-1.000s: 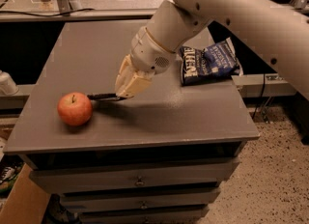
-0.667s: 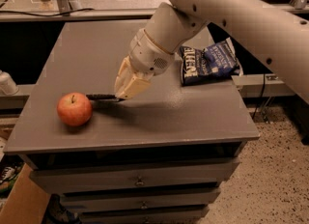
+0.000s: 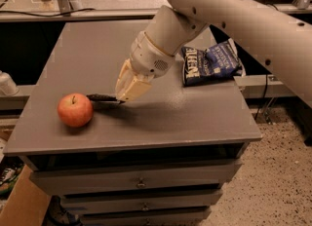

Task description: Move rxbar chocolate near apple

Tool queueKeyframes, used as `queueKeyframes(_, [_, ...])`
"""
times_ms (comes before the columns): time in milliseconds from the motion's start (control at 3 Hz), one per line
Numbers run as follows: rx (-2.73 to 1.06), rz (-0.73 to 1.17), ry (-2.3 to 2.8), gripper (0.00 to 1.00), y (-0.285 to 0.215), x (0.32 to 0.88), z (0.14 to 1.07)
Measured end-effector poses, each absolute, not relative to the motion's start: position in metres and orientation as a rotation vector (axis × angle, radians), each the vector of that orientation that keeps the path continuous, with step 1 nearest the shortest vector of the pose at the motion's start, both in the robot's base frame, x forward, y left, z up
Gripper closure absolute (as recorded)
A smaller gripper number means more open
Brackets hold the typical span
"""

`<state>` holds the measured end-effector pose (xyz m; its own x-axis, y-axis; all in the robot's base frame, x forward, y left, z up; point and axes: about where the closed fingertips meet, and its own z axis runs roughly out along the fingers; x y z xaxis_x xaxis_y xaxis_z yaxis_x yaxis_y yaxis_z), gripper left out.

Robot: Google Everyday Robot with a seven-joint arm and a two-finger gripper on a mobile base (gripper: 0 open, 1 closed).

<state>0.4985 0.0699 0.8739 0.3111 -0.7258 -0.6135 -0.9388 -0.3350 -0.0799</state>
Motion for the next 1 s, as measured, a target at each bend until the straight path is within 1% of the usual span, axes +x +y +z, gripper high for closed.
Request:
queueKeyframes(667, [-2.15,0.679,1.49,0.14,0.0685,0.4972,0.8729])
queueKeyframes(1000, [-2.145,0.679,1.496,0.0,0.0682,0.4971,0.8731])
